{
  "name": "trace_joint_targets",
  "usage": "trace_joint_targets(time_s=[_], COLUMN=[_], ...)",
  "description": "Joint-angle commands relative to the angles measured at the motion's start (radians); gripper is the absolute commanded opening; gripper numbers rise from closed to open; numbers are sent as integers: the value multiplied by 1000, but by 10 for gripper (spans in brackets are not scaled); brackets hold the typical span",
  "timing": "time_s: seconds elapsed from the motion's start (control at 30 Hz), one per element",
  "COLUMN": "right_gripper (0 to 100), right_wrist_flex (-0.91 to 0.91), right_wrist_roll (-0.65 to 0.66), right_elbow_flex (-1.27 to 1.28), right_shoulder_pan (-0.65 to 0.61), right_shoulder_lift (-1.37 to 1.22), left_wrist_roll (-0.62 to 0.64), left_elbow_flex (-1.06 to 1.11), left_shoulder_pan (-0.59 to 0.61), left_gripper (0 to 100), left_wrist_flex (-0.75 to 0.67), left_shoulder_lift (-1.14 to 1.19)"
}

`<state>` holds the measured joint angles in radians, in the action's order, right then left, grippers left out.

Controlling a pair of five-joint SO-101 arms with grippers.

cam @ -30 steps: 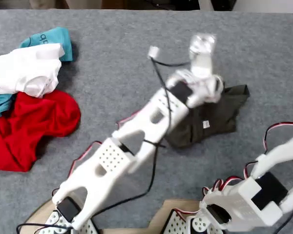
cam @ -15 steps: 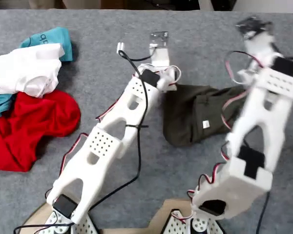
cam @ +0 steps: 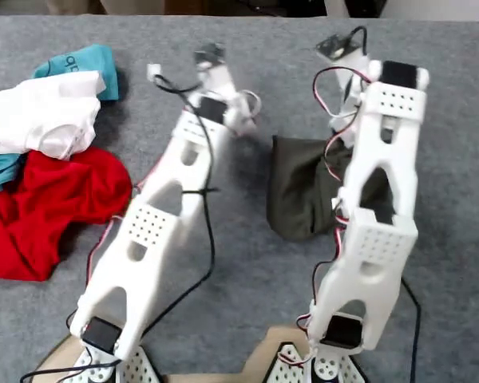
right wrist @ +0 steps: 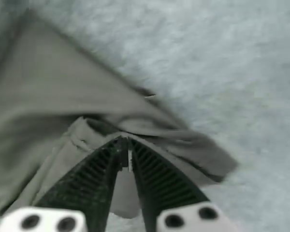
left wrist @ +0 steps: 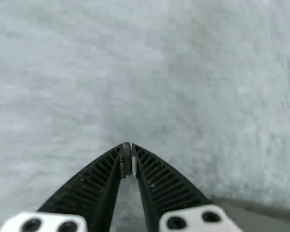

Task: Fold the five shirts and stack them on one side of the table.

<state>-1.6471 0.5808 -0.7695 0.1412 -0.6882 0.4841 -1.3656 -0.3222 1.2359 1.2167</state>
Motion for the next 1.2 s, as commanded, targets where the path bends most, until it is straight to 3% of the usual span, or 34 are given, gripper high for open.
trace_joint_targets(time_s=[0.0,0.3,0.57,0.93,1.17], right_gripper=[6,5,5,5,5], right_wrist_flex=[-25,-81,-140,-135,-132], right_wrist_roll=[-5,29,91,250,336], right_elbow_flex=[-70,-76,-33,384,484], right_shoulder_pan=[-13,25,153,294,367], right_shoulder_lift=[-56,-151,-142,160,355], left_wrist_roll=[29,25,21,-12,-29], left_elbow_flex=[-81,-84,-84,-84,-81], left_shoulder_pan=[78,121,120,104,95], left_gripper=[21,20,21,21,21], left_wrist_flex=[38,3,-2,-18,-18], left_shoulder_lift=[-36,2,5,10,10])
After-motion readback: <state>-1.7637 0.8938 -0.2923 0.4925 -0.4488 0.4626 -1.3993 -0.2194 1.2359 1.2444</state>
